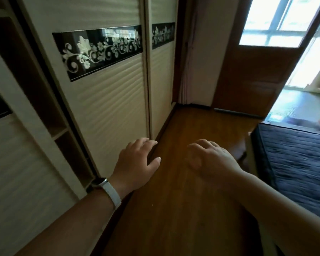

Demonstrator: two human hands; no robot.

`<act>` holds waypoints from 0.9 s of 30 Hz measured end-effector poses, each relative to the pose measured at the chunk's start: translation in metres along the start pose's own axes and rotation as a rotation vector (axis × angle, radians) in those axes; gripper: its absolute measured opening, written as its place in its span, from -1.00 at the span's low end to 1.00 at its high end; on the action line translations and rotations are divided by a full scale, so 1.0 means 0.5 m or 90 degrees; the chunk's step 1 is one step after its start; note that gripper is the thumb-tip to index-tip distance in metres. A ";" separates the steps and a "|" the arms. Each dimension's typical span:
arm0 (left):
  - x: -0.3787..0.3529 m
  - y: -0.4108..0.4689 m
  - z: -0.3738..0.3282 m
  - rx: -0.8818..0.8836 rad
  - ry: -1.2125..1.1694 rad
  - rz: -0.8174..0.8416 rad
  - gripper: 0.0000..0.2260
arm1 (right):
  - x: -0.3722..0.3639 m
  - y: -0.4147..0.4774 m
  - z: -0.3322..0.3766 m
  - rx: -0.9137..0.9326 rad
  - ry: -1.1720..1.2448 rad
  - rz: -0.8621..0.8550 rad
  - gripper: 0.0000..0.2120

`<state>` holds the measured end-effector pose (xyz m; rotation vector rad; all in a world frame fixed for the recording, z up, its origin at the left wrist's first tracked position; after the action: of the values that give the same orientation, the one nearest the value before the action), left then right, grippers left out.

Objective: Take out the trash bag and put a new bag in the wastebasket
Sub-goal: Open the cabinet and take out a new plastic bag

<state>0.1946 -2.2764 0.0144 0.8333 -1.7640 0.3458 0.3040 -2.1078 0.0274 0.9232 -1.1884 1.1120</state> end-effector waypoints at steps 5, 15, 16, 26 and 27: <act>-0.056 0.147 -0.028 -0.013 0.018 0.022 -0.49 | -0.014 0.107 -0.127 -0.025 0.018 -0.003 -0.48; -0.099 0.488 -0.128 -0.024 0.133 -0.014 -0.50 | 0.072 0.346 -0.389 0.036 0.031 -0.021 -0.50; -0.099 0.518 -0.144 -0.035 0.155 -0.027 -0.51 | 0.087 0.367 -0.413 0.042 0.029 -0.025 -0.50; -0.126 0.790 -0.131 -0.033 0.170 -0.037 -0.50 | 0.144 0.584 -0.557 0.047 0.023 -0.061 -0.51; -0.133 0.820 -0.121 -0.033 0.162 -0.038 -0.50 | 0.144 0.611 -0.569 0.041 0.025 -0.062 -0.51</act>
<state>-0.0327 -1.9245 0.0439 0.7676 -1.5033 0.3493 0.0723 -1.7535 0.0468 0.9943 -1.0699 1.0910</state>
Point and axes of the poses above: each hand's wrist, its own y-axis towards the middle knuckle, its own x-axis out of the back of the hand, z = x × y, the point moved 8 cm from there along y, towards the middle knuckle, and after that the axes turned 6 degrees about z, right-handed, at the moved point
